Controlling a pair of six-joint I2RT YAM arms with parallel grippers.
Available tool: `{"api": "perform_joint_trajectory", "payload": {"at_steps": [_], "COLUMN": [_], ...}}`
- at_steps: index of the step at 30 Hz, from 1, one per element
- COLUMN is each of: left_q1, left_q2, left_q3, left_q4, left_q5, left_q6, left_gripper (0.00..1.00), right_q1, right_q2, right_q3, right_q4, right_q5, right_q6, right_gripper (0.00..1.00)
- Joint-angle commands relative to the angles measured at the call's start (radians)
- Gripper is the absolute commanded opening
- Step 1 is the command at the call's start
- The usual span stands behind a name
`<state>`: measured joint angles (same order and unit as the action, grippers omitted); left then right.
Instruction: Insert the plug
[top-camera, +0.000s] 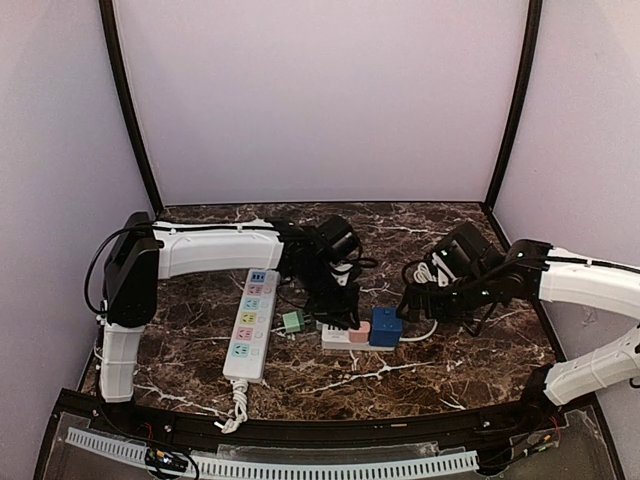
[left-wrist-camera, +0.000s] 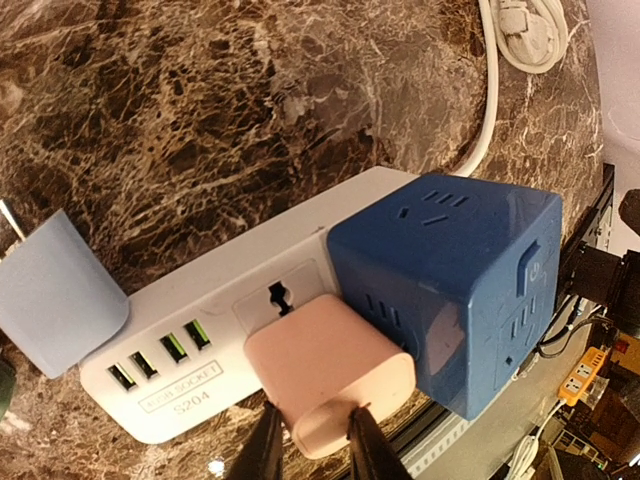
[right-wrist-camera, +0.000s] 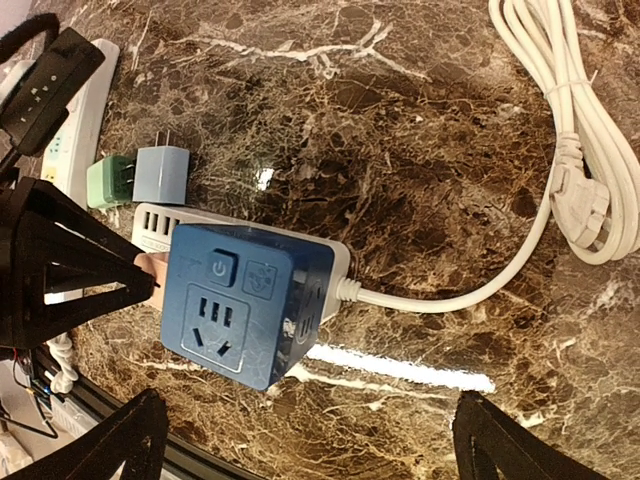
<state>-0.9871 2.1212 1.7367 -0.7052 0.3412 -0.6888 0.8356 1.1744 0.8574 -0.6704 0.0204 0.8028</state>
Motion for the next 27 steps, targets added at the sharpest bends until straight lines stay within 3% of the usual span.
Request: {"api": "perform_joint_trajectory", "payload": {"at_steps": [1, 12, 17, 27], "left_q1": [-0.024, -0.087, -0.094, -0.081], "left_q2": [0.13, 0.298, 0.316, 0.169], "left_q3": [0.013, 0.266, 0.328, 0.346], "left_q4": [-0.077, -0.095, -0.119, -0.147], "left_q5": [-0.047, 0.08, 0.061, -0.08], "left_q6": [0.038, 0.101, 0.127, 0.168], "left_gripper": [0.23, 0.23, 0.25, 0.49], "right_q1": [-0.009, -0.012, -0.013, -0.013], "right_q2": [-0.016, -0.091, -0.158, -0.204], "right_q3": [0.069, 0.11, 0.103, 0.159], "right_q4": [-0.056, -0.188, -0.223, -0.223], "right_q5": [0.067, 0.162, 0.186, 0.233], "right_q6": [-0.039, -0.021, 0.006, -0.09], "right_gripper": [0.99, 0.99, 0.99, 0.99]}}
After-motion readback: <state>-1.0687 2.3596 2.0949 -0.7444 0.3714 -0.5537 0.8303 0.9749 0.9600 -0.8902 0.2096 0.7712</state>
